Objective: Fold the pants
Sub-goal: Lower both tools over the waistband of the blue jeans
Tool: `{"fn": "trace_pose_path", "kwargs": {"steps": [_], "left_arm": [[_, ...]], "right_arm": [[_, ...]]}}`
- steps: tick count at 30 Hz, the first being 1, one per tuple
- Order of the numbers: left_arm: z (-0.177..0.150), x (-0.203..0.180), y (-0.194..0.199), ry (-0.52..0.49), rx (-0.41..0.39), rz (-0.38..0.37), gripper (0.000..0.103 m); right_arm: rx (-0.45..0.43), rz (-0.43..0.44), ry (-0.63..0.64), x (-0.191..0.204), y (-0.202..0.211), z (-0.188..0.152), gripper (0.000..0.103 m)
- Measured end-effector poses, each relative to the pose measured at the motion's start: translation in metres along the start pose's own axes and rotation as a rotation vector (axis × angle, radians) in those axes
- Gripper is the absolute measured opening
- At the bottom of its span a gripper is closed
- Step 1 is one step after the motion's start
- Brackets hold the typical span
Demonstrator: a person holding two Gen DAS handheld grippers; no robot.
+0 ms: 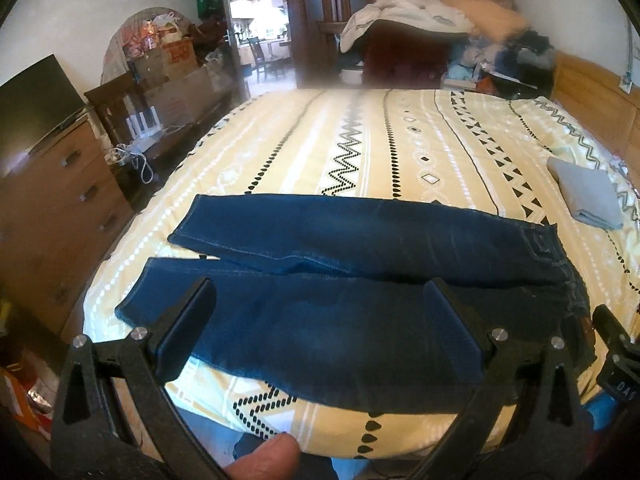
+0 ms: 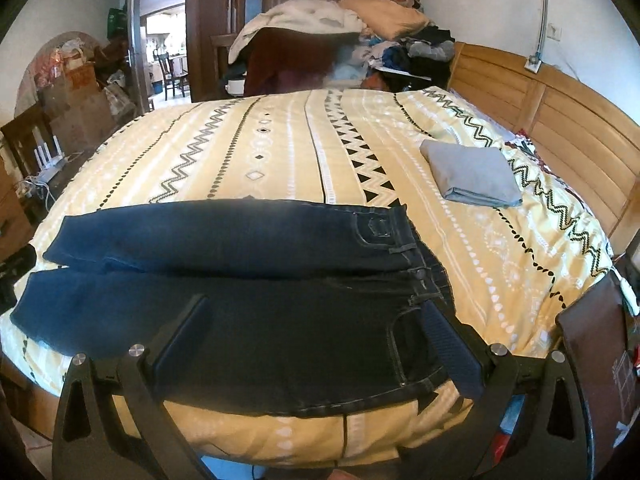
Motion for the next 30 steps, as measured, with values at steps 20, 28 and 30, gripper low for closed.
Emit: {"fn": "trace_pose_path", "kwargs": {"steps": [20,28,30], "left_arm": [[0.009,0.052,-0.014,0.027,-0.011,-0.004,0.103],[0.023,0.111,-0.016,0.124,-0.028,0.071,0.103],[0.025,0.127,-0.016,0.149,-0.032,0.092,0.103]], "right_arm": [[-0.031,0.032,0.035,0.039,0.008,0.013,0.103],[-0.039,0.089,0.110,0.092,0.013,0.028,0.103],[-0.042,0.111,0.127,0.107,0.015,0.031,0.103]]}}
Point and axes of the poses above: each gripper's, at about its wrist camera, not at the fingertips, and y roughly against the way its jaws point, x to its left, z to its top, the point moved 1 cm from there along -y, roughly the way its jaws point, and after that the axes turned 14 degrees about x, right-handed, at the moved point
